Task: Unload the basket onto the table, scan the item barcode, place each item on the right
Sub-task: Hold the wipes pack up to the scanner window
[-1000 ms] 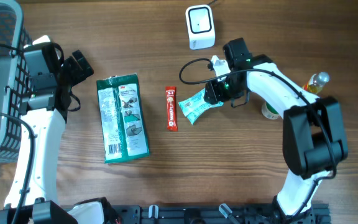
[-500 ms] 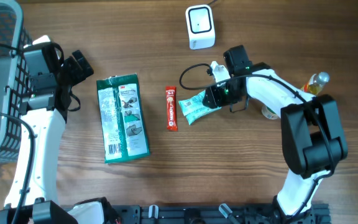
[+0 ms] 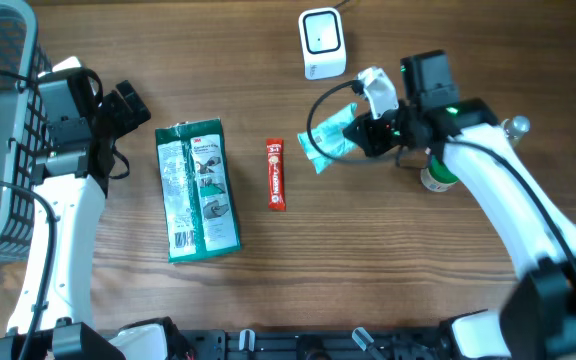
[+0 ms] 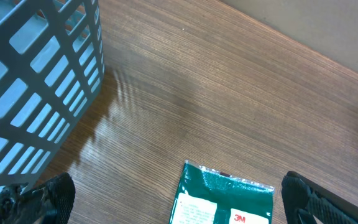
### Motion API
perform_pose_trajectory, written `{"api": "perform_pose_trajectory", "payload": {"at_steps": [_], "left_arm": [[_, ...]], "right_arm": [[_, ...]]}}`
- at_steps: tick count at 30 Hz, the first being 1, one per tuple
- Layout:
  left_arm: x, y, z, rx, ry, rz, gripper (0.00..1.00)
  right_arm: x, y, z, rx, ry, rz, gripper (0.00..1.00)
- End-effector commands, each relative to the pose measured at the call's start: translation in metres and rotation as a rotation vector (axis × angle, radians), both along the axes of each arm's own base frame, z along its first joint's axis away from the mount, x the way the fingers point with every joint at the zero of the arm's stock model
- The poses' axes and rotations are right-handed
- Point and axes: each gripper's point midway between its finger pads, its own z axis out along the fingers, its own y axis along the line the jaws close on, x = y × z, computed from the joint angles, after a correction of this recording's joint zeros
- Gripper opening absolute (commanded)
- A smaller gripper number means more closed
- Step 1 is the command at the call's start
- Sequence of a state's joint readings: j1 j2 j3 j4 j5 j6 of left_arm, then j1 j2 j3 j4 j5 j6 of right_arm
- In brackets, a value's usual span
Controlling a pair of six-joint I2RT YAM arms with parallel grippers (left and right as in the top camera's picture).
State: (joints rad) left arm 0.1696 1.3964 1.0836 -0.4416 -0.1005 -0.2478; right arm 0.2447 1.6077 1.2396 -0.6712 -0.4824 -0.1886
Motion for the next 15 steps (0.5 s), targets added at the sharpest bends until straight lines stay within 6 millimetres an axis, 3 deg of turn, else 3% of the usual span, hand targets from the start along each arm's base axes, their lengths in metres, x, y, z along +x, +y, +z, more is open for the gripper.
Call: {"api": "perform_pose_trajectory", "payload": {"at_steps": [1, 7, 8, 15], "left_arm": [[0.001, 0.002, 0.009, 0.014, -0.020, 0.001, 1.00], [0.001, 0.002, 0.009, 0.014, -0.020, 0.001, 1.00], [0.001, 0.002, 0.009, 0.014, -0.020, 0.001, 1.00], [0.001, 0.002, 0.009, 0.014, -0.020, 0.001, 1.00]], "right_arm": [[-0.004, 0.007, 0.056, 0.031, -0.198, 0.104, 0.04], [0.010, 0.005, 0.089, 0.040, -0.322, 0.069, 0.04], [0.027, -0.006, 0.109, 0.012, -0.351, -0.047, 0.04], [0.064, -0.030, 0.211, -0.175, -0.610, -0.150, 0.04]]}}
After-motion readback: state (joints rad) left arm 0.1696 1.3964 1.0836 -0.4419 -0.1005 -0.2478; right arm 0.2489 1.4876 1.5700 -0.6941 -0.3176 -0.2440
